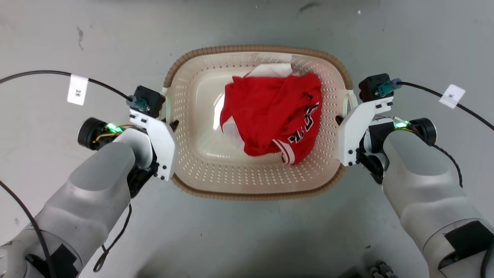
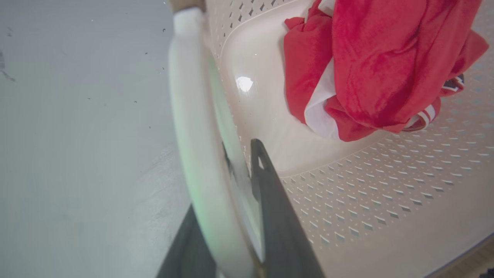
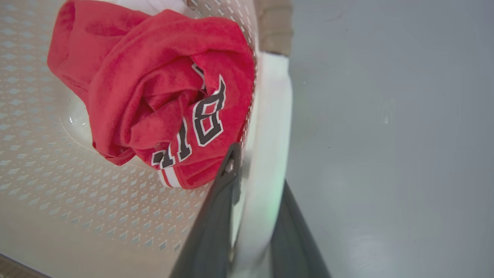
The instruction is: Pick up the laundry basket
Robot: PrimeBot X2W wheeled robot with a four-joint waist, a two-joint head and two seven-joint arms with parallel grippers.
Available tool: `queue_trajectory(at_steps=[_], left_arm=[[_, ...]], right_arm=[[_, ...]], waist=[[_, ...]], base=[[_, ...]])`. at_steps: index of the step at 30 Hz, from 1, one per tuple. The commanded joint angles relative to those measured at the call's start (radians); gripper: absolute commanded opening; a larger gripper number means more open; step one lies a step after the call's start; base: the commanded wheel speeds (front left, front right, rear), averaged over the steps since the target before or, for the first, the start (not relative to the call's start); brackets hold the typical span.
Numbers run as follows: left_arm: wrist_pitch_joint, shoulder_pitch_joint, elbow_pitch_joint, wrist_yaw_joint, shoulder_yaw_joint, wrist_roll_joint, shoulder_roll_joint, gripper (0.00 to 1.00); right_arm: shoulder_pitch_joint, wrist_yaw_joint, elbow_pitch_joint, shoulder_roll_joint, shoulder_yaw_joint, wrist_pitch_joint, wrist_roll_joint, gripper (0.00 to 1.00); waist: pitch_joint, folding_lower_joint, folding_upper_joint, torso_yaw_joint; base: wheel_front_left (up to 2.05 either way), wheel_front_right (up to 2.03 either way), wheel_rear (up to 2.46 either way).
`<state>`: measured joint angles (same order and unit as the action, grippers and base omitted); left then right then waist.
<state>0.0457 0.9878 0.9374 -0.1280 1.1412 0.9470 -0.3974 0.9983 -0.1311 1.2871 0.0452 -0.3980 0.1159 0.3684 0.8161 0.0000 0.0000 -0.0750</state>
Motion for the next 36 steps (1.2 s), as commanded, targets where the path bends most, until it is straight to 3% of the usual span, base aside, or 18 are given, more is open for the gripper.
queue_trajectory(at_steps=[1,15,24,36], left_arm=[[0.012,-0.015,-0.007,-0.004,0.014,0.0,-0.007,0.0],[0.282,-0.095,-0.171,-0.005,0.132,0.181,-0.088,0.0],[0.436,-0.147,-0.261,-0.008,0.143,0.24,-0.111,0.0],[0.624,-0.246,-0.287,-0.009,0.147,0.27,-0.105,0.0]], right_arm=[[-0.004,0.001,-0.001,0.009,-0.001,0.006,-0.013,0.0],[-0.069,0.001,0.0,0.013,0.003,0.296,-0.088,0.0],[-0.101,0.001,-0.024,0.012,-0.052,0.429,-0.019,0.0],[-0.165,0.001,-0.029,0.014,-0.113,0.562,0.055,0.0]], waist=[[-0.027,0.0,0.0,0.004],[-0.363,0.0,0.0,0.029],[-0.579,0.0,0.0,0.042],[-0.78,0.0,0.0,0.054]], base=[[0.0,0.0,0.0],[0.0,0.0,0.0],[0.0,0.0,0.0],[0.0,0.0,0.0]])
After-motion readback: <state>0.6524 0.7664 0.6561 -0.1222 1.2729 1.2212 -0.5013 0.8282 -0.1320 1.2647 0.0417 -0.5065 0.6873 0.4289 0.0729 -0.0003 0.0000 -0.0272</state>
